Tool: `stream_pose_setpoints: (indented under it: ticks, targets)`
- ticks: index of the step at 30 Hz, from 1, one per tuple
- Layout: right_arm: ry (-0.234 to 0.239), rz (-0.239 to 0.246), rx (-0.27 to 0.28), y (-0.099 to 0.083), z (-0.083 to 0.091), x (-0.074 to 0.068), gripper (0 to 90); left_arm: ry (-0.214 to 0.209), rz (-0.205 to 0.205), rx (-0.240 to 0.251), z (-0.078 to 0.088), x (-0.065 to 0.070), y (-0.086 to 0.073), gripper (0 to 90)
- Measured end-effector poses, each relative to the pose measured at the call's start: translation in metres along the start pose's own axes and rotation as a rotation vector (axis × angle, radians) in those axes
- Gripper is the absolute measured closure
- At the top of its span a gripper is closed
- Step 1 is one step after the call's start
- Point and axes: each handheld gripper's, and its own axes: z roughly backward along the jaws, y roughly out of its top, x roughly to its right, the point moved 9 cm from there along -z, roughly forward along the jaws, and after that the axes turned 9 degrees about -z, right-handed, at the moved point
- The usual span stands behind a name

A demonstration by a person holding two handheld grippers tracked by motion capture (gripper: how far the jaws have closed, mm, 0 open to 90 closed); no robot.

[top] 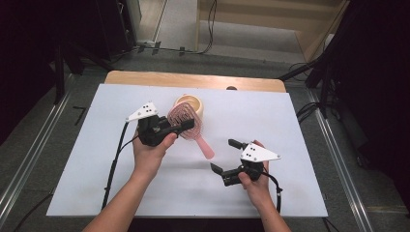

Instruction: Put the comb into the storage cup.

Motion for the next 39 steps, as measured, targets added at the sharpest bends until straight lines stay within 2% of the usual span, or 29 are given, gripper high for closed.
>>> stream_pose_setpoints:
  ticks: [15,20,39]
  targets:
    - [-0.069,-0.022,0.014,-0.014,0.034,0.028,0.0,0.017,-0.003,0.007,0.006,-0.007,0.005,64.8]
    - [-0.094,-0.045,0.017,-0.02,0.044,0.037,0.0,0.026,0.0,0.01,0.008,-0.011,0.006,64.8]
    - [-0.141,-0.068,0.026,-0.035,0.077,0.059,0.0,0.064,-0.003,0.021,0.024,-0.029,0.015,64.8]
